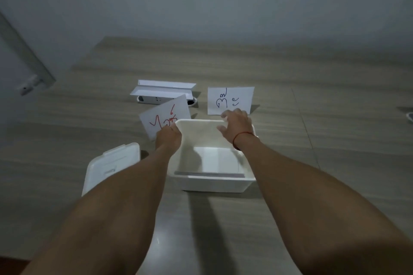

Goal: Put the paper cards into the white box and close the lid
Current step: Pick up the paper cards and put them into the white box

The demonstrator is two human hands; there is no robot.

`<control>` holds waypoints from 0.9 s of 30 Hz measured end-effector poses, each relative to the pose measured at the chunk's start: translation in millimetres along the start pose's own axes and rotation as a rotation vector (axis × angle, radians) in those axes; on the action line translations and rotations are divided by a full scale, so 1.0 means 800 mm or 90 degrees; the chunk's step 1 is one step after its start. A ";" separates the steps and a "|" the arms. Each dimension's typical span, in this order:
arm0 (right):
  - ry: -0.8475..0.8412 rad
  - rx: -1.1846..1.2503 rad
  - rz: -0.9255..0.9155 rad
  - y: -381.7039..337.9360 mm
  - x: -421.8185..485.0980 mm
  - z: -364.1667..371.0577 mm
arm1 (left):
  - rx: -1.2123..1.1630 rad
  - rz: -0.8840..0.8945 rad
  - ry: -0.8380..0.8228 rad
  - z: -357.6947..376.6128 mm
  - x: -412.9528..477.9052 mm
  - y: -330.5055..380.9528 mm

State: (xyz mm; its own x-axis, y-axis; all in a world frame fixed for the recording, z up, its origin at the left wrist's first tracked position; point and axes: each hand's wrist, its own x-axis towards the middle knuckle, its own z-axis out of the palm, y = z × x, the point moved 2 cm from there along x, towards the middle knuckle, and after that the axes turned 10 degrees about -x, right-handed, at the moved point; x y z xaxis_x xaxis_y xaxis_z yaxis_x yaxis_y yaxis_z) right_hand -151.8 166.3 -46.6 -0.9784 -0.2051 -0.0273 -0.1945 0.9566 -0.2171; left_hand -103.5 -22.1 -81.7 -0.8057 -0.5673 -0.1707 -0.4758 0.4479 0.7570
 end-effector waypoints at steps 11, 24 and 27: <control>-0.047 -0.102 -0.072 -0.010 0.069 0.038 | 0.318 0.148 0.089 -0.020 0.117 0.006; -0.050 -0.105 0.030 -0.013 0.094 0.047 | 0.304 0.196 0.054 -0.032 0.146 0.019; -0.092 -0.098 0.085 0.000 0.076 0.032 | 0.330 0.252 0.119 -0.055 0.140 0.044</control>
State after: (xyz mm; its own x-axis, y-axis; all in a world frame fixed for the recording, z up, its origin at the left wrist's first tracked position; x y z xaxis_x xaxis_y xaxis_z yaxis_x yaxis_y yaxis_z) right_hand -209.1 148.6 -73.1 -0.9781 -0.0915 -0.1871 -0.0833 0.9952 -0.0512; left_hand -194.6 -100.5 -46.2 -0.9013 -0.3820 0.2043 -0.3035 0.8934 0.3313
